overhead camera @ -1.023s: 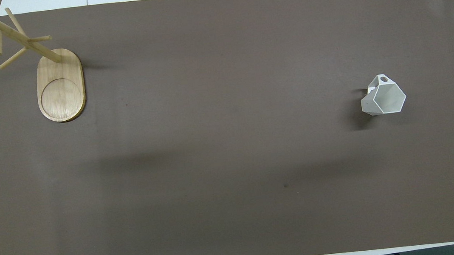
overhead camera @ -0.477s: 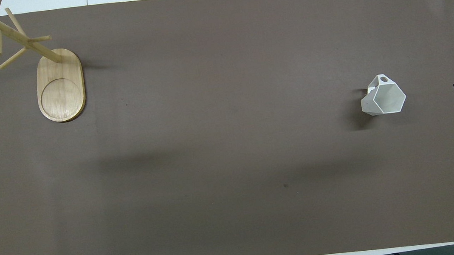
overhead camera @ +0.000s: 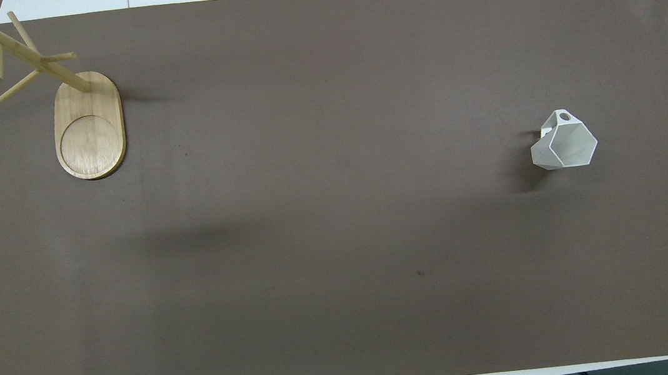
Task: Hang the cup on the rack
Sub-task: 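Reach the right gripper to the white mug and close on it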
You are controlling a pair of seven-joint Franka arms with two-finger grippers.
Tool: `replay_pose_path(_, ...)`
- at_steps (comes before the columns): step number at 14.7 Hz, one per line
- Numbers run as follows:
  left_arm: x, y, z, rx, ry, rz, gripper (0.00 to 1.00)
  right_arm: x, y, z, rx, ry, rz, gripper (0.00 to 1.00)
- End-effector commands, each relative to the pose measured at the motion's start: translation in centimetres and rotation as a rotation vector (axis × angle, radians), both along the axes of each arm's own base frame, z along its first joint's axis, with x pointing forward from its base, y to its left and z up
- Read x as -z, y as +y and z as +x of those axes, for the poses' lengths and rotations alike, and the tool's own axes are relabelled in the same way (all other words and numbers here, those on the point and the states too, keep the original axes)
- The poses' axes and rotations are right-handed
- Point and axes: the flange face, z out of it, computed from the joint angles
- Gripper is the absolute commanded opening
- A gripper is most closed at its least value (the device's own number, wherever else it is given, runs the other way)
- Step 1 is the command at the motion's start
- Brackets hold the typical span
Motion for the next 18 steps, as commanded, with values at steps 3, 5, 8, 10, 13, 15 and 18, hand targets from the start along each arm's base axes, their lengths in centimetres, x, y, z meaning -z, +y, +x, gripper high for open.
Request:
replay_pose_path(3, -0.1, 0.4, -1.0, 0.010, 0.003, 0.018, 1.00, 8.8, -7.5, 2.6, -0.365, -0.127, 0.315, 1.00)
replay_pose_path(5, 0.0, 0.4, -0.9, 0.010, 0.005, 0.018, 1.00, 12.5, -9.1, 2.5, -0.466, -0.183, 0.436, 1.00)
replay_pose_path(8, -0.1, 0.5, -0.9, 0.009, 0.003, 0.018, 1.00, 21.7, -11.2, -0.4, -0.551, -0.352, 0.717, 1.00)
replay_pose_path(10, 0.0, 0.4, -0.9, 0.010, 0.005, 0.018, 1.00, 26.9, -11.9, -0.4, -0.612, -0.448, 0.823, 1.00)
replay_pose_path(13, 0.0, 0.4, -0.9, 0.010, 0.005, 0.018, 1.00, 33.4, -12.1, -0.9, -0.585, -0.551, 0.999, 1.00)
replay_pose_path(15, 0.0, 0.4, -0.9, 0.010, 0.005, 0.018, 1.00, 36.4, -11.9, -1.1, -0.578, -0.601, 1.069, 1.00)
replay_pose_path(18, -0.1, 0.4, -0.9, 0.009, 0.001, 0.018, 1.00, 39.5, -10.7, -1.1, -0.572, -0.662, 1.138, 1.00)
